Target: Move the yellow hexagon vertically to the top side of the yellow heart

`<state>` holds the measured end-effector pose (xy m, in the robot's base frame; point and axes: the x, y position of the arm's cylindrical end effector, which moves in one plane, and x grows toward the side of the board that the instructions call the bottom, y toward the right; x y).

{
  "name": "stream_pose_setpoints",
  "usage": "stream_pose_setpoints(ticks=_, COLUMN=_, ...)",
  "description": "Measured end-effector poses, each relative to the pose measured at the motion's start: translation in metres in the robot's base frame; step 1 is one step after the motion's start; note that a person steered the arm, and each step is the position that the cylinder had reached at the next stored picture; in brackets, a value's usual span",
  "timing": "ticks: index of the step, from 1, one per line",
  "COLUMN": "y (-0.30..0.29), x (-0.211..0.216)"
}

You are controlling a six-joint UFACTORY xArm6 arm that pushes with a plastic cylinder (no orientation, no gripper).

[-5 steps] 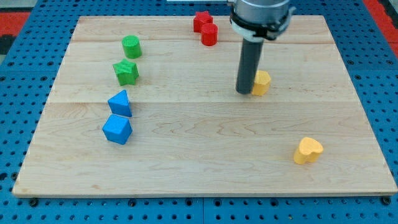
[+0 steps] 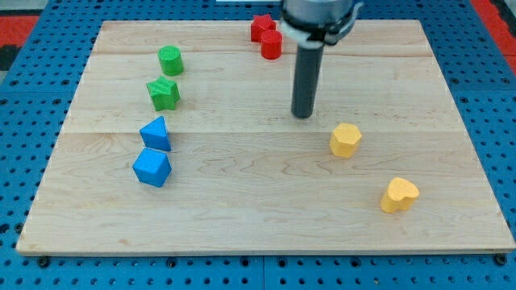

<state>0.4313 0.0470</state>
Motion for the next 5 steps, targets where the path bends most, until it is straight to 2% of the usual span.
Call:
stream_pose_setpoints(ticks=1, y=0.037, x=0.035)
stream_pose_setpoints(ticks=2, y=0.076, x=0.039)
stream_pose_setpoints(ticks=3, y=0.076, x=0.023)
stream_pose_setpoints(ticks=4, y=0.100, x=0.021)
stream_pose_setpoints(ticks=5, y=0.078, x=-0.008)
